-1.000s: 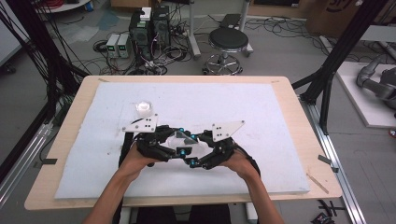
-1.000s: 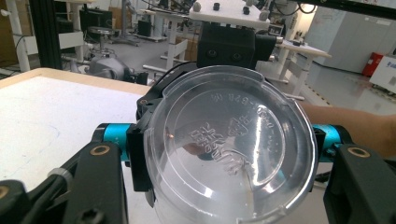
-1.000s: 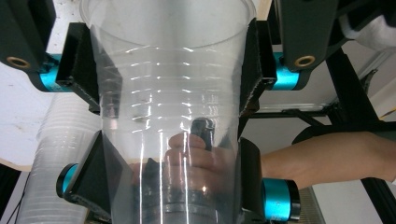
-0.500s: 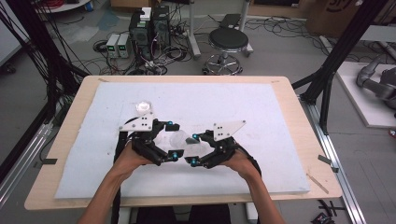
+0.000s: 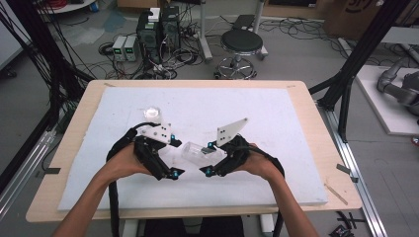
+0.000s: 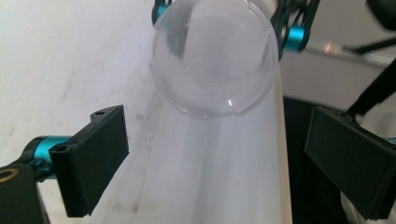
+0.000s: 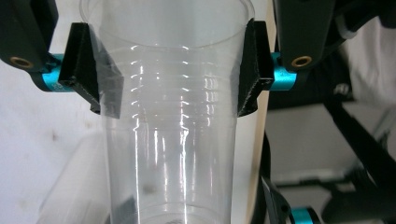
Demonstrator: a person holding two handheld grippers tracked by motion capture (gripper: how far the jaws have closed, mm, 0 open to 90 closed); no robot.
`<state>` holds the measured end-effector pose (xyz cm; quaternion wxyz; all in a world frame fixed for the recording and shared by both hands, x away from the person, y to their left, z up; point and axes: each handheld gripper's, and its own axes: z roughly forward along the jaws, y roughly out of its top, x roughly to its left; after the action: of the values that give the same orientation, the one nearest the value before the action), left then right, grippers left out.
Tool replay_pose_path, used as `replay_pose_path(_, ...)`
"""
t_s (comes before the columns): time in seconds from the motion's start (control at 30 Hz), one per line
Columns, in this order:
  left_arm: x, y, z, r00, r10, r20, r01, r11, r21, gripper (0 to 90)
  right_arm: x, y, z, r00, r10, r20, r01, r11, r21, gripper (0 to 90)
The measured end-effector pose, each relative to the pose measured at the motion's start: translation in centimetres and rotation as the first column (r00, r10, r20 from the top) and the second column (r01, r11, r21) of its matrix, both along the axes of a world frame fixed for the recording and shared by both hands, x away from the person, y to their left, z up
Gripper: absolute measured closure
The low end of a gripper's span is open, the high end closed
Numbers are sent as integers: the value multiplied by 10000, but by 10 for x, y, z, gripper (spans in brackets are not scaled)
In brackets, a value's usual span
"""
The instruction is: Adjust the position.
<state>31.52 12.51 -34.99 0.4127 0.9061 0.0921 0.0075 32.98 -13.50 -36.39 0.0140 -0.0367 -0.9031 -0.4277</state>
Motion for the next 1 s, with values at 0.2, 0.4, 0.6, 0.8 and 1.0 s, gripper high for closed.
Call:
replay_pose_path(0.2, 5, -3, 2, 9994, 43, -350, 19, 9846, 1750, 61, 2, 12, 12, 9999, 103, -99, -120, 9812, -1928, 350)
replay_pose_path(0.4, 9, -5, 2, 9985, -123, -526, 241, 9731, 2293, 64, 4, 21, 16, 9997, 185, -164, -225, 9548, -2963, 349)
replay_pose_path(0.6, 12, -8, 0, 9983, -147, -564, 277, 9712, 2367, 88, 7, 24, 15, 9996, 255, -73, -265, 9434, -3305, 350)
replay_pose_path(0.8, 15, -17, -4, 9976, -237, -644, 397, 9646, 2606, 88, 5, 25, 13, 9994, 236, -237, -305, 9349, -3536, 350)
replay_pose_path(1.0, 19, -27, -4, 9953, -604, -753, 793, 9564, 2809, 127, 4, 28, 11, 9991, 321, -265, -396, 9292, -3675, 350)
